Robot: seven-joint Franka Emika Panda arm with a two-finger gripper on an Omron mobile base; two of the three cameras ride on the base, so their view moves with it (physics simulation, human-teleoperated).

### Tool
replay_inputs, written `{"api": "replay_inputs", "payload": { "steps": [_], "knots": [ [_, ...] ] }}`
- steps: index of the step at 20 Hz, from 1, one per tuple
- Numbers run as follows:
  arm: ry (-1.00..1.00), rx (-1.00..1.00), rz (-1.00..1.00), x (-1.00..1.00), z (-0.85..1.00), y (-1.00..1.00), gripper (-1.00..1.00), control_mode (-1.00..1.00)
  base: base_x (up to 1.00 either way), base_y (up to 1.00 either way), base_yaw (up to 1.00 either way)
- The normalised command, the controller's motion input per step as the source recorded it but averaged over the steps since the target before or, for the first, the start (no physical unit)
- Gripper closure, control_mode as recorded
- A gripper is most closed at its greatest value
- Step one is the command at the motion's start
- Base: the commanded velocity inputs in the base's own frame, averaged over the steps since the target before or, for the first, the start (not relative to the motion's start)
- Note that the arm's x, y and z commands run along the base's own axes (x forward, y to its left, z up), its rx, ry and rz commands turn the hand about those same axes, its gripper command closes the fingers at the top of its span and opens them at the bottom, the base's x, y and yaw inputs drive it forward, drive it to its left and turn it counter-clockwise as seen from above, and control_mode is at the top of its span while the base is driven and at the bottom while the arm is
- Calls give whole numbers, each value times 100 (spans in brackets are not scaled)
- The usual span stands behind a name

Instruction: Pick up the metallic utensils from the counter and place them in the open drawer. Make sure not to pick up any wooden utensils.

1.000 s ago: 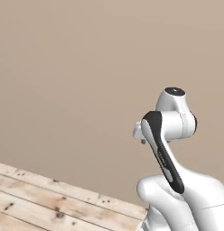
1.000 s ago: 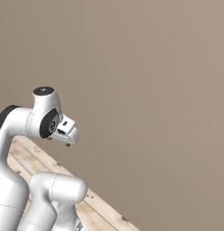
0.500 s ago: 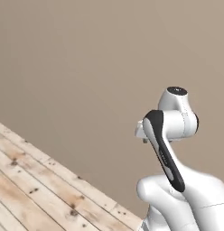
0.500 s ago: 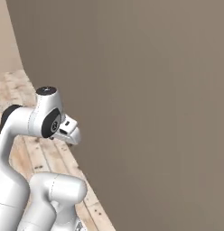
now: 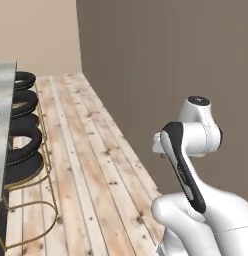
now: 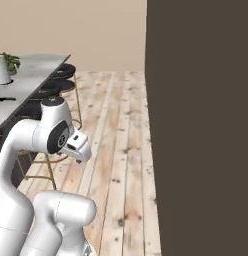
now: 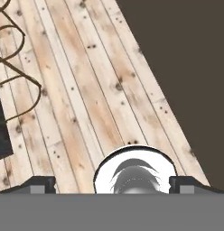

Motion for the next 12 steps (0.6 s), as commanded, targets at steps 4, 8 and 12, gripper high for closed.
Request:
{"api": "replay_inputs", "payload": {
  "steps": [4,8,12],
  "knots": [
    [0,0,0,0,0,0,-100,100,61,-26,92],
    [0,0,0,0,0,0,-100,100,64,-88,68],
    [0,0,0,0,0,0,-100,100,57,-94,65]
  ]
}}
